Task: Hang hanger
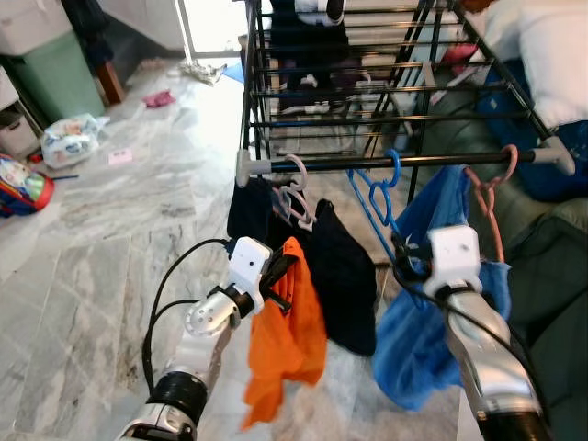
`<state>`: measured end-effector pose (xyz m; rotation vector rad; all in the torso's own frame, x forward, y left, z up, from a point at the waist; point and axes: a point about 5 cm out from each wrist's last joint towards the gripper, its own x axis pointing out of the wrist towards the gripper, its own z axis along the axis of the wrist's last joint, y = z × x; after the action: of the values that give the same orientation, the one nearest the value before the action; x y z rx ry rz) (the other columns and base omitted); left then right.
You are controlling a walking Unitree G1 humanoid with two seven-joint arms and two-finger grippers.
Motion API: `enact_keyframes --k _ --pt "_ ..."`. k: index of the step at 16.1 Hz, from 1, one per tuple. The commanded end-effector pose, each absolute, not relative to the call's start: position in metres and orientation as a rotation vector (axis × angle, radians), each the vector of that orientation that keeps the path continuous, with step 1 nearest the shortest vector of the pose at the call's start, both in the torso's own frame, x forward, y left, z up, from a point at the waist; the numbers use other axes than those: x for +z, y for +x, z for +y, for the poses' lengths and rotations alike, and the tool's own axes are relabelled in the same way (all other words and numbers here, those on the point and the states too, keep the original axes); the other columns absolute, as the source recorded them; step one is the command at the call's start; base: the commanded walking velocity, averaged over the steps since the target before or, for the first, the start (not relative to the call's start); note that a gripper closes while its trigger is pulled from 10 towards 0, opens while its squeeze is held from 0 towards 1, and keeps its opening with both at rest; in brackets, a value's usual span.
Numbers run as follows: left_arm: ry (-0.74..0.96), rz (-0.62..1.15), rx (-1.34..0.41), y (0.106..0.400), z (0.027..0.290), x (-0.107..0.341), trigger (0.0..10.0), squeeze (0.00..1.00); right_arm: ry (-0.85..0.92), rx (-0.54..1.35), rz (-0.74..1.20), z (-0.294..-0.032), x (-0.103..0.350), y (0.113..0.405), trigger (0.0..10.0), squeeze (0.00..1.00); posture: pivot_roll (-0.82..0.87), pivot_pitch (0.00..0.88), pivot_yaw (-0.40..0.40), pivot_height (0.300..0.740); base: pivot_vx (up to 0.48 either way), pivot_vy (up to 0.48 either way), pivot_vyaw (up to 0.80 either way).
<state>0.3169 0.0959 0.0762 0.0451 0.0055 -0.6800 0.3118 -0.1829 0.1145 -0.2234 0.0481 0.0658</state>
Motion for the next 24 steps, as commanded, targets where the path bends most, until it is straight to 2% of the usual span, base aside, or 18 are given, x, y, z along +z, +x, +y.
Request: enact_keyframes --k 1,6,7,8,9,15,24 --pt "0.061 -0.01 -0.695 0.317 0.097 0.08 10.0 0.0 -0.234 0.095 0.079 -0.178 0.113 0.318 10.0 0.0 -0.09 0.14 0.053 0.74 0.0 0.0 0.0" --pt "0.063 -0.007 -0.709 0.316 0.097 0.081 10.0 0.0 -0.248 0.112 0.135 -0.166 0.121 0.348 10.0 0.0 -0.07 0.138 0.054 0.74 0.0 0.0 0.0" --pt "0.062 -0.006 -0.709 0.316 0.097 0.081 10.0 0.0 -0.249 0.105 0.143 -0.165 0.121 0.352 9.0 0.0 -0.07 0.137 0.053 0.74 0.0 0.0 0.0" --pt "0.062 -0.005 -0.709 0.316 0.097 0.08 10.0 0.0 -0.248 0.097 0.16 -0.164 0.121 0.357 4.9 0.0 -0.07 0.136 0.053 0.74 0.0 0.0 0.0" --pt "0.062 -0.003 -0.71 0.316 0.097 0.08 10.0 0.0 -0.239 0.094 0.177 -0.162 0.12 0.36 0.0 0.0 -0.07 0.134 0.051 0.74 0.0 0.0 0.0" --pt "0.064 0.005 -0.718 0.316 0.094 0.08 10.0 0.0 -0.202 0.101 0.192 -0.153 0.12 0.368 0.0 0.0 -0.07 0.131 0.054 0.74 0.0 0.0 0.0" --pt "0.064 0.011 -0.728 0.317 0.089 0.079 10.0 0.0 -0.208 0.071 0.19 -0.161 0.121 0.371 0.0 0.0 -0.08 0.125 0.053 0.74 0.0 0.0 0.0"
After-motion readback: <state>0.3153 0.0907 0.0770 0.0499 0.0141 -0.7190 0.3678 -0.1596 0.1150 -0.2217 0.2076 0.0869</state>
